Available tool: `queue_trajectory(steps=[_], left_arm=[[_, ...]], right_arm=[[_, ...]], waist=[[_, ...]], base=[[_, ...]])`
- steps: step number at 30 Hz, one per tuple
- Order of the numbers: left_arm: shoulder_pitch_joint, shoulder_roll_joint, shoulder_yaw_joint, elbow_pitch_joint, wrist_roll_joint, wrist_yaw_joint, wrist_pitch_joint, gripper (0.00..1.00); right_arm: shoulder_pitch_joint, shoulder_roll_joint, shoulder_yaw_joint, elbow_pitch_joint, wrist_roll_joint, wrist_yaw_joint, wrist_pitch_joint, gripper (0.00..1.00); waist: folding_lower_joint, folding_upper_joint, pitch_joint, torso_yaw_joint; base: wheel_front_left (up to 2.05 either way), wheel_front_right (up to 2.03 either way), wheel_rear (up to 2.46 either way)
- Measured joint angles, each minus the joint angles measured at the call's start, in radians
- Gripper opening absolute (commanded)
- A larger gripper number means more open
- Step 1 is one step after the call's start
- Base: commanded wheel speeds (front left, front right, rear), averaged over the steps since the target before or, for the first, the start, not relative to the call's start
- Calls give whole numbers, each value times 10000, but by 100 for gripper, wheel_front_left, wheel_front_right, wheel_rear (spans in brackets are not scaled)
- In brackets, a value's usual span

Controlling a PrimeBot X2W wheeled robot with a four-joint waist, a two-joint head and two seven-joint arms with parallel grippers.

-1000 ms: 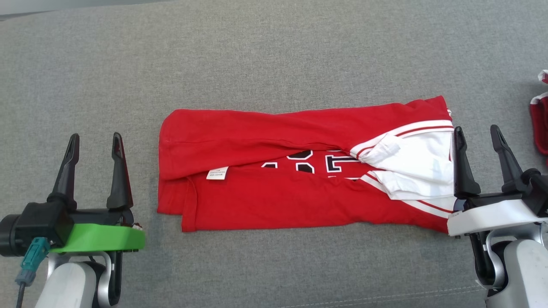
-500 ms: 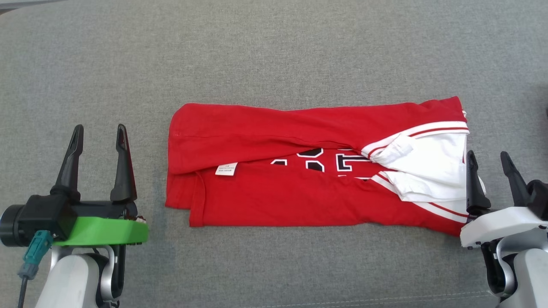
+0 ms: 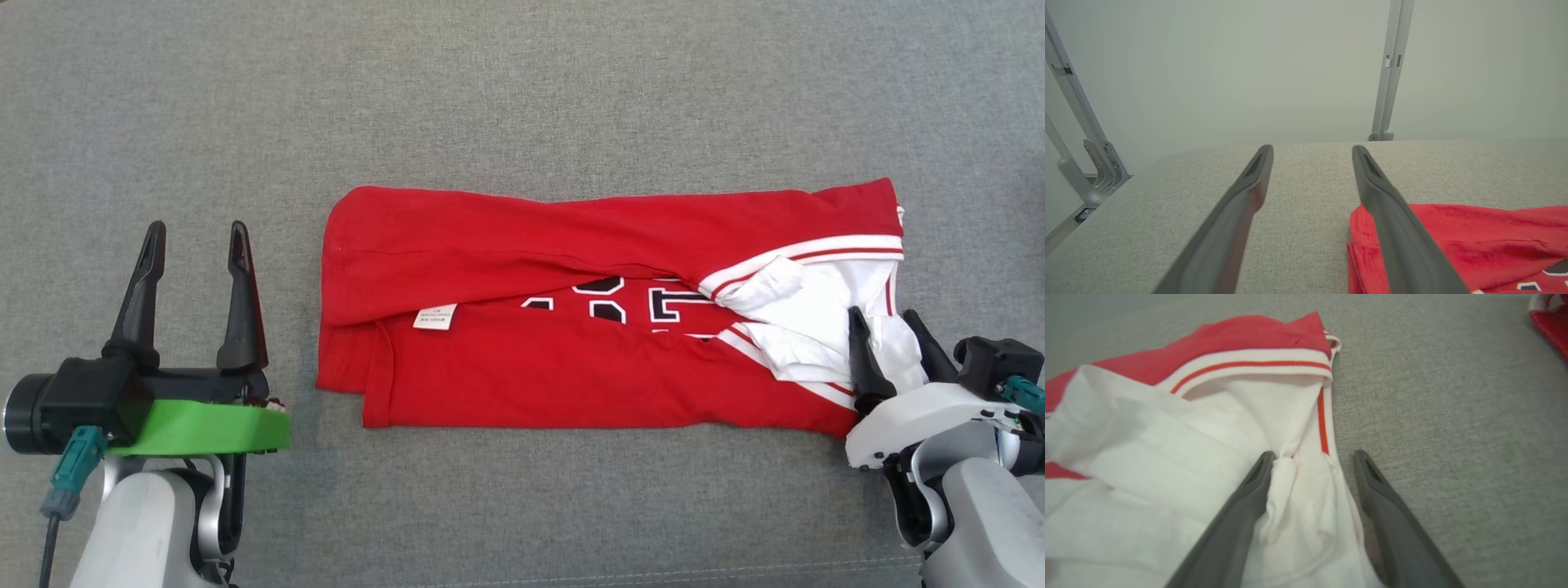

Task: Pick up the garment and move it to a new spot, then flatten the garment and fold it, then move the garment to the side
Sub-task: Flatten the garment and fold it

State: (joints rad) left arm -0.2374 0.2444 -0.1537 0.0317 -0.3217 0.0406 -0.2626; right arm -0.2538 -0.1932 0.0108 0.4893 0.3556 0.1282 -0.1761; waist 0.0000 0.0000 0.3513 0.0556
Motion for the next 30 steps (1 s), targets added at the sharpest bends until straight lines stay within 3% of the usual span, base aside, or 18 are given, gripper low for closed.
queue_trajectory(steps=[2, 9, 19, 25, 30], left_arm=[[-26, -10, 59, 19, 12, -27, 2, 100], [-39, -111, 198, -38, 150, -25, 0, 100], [-42, -221, 207, -136, 240, -59, 2, 100], [-35, -224, 265, -151, 249, -96, 0, 100], [-13, -228, 178, -102, 253, -109, 0, 100]], right_arm=[[-73, -128, 161, 123, 192, 4, -2, 0], [-186, -343, 232, 178, 658, 59, -263, 0], [-66, -1358, -1197, -368, 623, 36, -560, 0], [-153, -1262, -527, -2514, 184, 33, -546, 0], [-174, -583, 506, -4778, -213, 33, 201, 0]], waist=[[0, 0, 15, -7], [0, 1, 54, -155], [0, 1, -12, -330], [0, 1, -84, -418], [0, 1, -199, -473]], base=[[0, 0, 0], [0, 0, 0], [0, 0, 0], [0, 0, 0], [0, 0, 0]])
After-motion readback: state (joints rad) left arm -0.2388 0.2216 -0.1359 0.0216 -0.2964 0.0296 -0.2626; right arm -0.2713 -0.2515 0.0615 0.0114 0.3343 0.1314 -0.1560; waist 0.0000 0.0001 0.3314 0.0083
